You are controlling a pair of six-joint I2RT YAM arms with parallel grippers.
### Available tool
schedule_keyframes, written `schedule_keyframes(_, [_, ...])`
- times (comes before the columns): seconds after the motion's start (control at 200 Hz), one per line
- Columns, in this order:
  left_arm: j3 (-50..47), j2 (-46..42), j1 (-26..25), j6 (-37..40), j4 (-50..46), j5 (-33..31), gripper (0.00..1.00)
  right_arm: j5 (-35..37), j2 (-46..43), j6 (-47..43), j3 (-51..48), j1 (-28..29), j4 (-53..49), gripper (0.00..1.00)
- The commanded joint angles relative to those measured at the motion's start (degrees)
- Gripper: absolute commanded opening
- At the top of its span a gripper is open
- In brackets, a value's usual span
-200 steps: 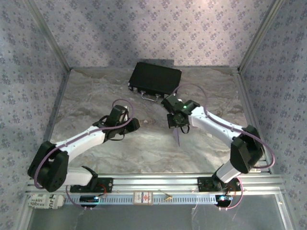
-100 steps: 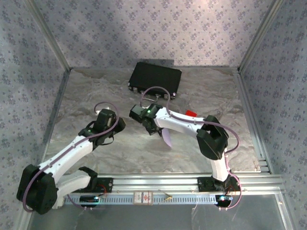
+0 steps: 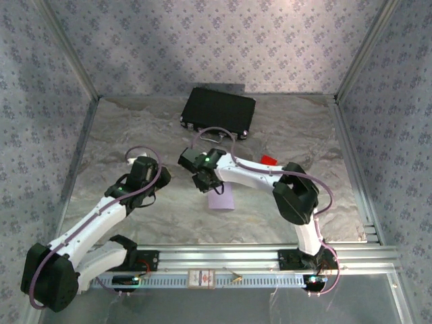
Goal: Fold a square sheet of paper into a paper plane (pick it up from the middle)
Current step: Turn over the paper at the center of the table.
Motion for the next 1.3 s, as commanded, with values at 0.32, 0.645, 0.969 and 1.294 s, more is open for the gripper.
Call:
schedule_keyframes(0.32, [1.88, 9.39, 0.21, 1.33, 8.52, 16.28, 0.42, -28.88, -20.58, 13.22, -35.40, -17.12, 39.11, 0.21])
schedule_keyframes(0.645, [3.86, 20.97, -2.04, -1.81, 17.18, 28.78, 0.42, -37.17, -15.77, 19.74, -44.97, -21.78, 55.54, 0.13])
schedule_keyframes(0.969, [9.73, 28.32, -6.09, 1.89, 15.54, 33.23, 0.42, -38.85, -14.59, 17.10, -52.66, -26.12, 56.16, 0.12])
schedule_keyframes(1.294, [15.81, 37.99, -10.05, 1.97, 13.49, 35.55, 0.43, -40.41, -18.10, 14.89, -54.88, -30.43, 54.43, 0.12])
